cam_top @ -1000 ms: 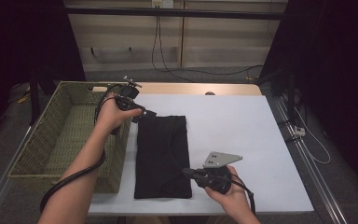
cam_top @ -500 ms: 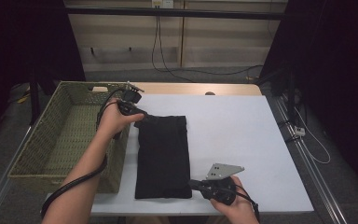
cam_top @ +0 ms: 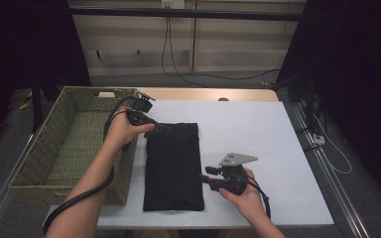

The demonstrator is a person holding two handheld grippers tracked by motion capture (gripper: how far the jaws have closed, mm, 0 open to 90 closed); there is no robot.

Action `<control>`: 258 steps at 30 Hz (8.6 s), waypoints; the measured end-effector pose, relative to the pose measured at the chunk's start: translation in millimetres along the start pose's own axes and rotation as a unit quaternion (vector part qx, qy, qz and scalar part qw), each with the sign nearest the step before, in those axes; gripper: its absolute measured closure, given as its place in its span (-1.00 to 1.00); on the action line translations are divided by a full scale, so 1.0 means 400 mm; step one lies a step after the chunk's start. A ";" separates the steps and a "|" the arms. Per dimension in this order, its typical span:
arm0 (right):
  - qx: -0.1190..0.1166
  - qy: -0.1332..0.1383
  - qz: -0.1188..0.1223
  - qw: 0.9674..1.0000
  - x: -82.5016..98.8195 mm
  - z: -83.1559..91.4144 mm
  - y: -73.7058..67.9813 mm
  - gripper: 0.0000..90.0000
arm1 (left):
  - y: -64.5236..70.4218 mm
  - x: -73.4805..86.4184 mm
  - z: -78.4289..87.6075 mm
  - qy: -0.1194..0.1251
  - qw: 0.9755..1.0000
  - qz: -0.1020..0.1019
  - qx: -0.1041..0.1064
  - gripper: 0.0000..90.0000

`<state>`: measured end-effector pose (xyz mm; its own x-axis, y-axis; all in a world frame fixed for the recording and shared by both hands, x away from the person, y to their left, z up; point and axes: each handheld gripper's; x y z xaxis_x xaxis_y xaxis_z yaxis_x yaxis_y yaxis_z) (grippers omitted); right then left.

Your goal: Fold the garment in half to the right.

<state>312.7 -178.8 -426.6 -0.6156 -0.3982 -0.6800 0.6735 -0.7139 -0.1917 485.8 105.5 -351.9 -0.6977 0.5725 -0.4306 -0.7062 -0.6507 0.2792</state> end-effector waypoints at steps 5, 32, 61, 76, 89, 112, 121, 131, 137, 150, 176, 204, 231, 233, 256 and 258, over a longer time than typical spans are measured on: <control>0.003 -0.005 -0.040 0.999 -0.077 -0.100 0.057 0.27 | 0.008 0.002 0.002 0.000 1.000 -0.007 0.001 -0.67; 0.019 -0.030 -0.098 0.995 -0.096 -0.145 0.141 0.98 | 0.064 0.037 -0.017 0.029 0.999 -0.006 0.017 -0.72; 0.087 -0.007 -0.103 0.991 -0.133 -0.112 0.218 -0.50 | 0.111 0.126 -0.100 0.025 1.000 0.004 -0.010 -0.82; 0.079 -0.005 -0.122 0.989 -0.175 -0.141 0.257 -0.52 | 0.129 0.151 -0.132 0.020 1.000 0.011 -0.013 -0.82; 0.084 -0.011 -0.117 0.990 -0.230 -0.175 0.265 -0.21 | 0.141 0.165 -0.137 0.020 0.999 0.015 -0.025 -0.82; 0.054 -0.032 -0.119 0.991 -0.275 -0.279 0.269 0.97 | 0.134 0.169 -0.129 0.031 0.999 0.016 -0.015 -0.81; 0.066 -0.022 -0.129 0.989 -0.252 -0.274 0.296 0.53 | 0.138 0.169 -0.124 0.036 0.999 0.016 -0.014 -0.80; 0.043 -0.016 -0.147 0.988 -0.248 -0.293 0.295 -0.14 | 0.138 0.168 -0.127 0.034 0.999 0.016 -0.016 -0.80; 0.083 -0.029 -0.106 0.990 -0.252 -0.303 0.270 0.65 | 0.140 0.168 -0.129 0.032 0.999 0.015 -0.015 -0.80; 0.076 -0.003 -0.138 0.987 -0.246 -0.276 0.269 0.83 | 0.151 0.166 -0.119 0.043 0.999 0.009 -0.016 -0.80; 0.138 0.038 -0.208 0.968 -0.122 -0.092 0.382 0.83 | 0.151 0.157 -0.124 0.043 0.999 0.002 -0.005 -0.80; 0.187 0.061 -0.247 0.949 -0.009 0.030 0.433 0.83 | 0.153 0.149 -0.163 0.027 1.000 -0.008 -0.004 -0.79; 0.222 0.032 -0.231 0.947 0.037 0.106 0.476 0.06 | 0.146 0.144 -0.177 0.027 1.000 -0.008 -0.002 -0.76; 0.210 0.040 -0.229 0.950 0.033 0.113 0.485 -0.02 | 0.145 0.144 -0.177 0.026 1.000 -0.009 -0.002 -0.76; 0.222 -0.047 -0.193 0.955 0.014 0.030 0.491 -0.37 | 0.141 0.146 -0.174 0.029 1.000 -0.006 -0.002 -0.77; 0.226 -0.050 -0.193 0.954 0.015 0.031 0.489 -0.34 | 0.141 0.146 -0.172 0.029 1.000 -0.007 -0.002 -0.77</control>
<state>435.9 -328.0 -459.4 -0.8326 -0.0924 -0.5460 0.1581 -0.9846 -0.0745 413.5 67.8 -420.4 -0.6801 0.5509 -0.4837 -0.7146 -0.6458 0.2691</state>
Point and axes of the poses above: each handheld gripper's, and its own axes: z roughly backward along the jaws, x roughly out of its underside, y roughly to its right, and after that the axes turned 11 degrees about -y, right-handed
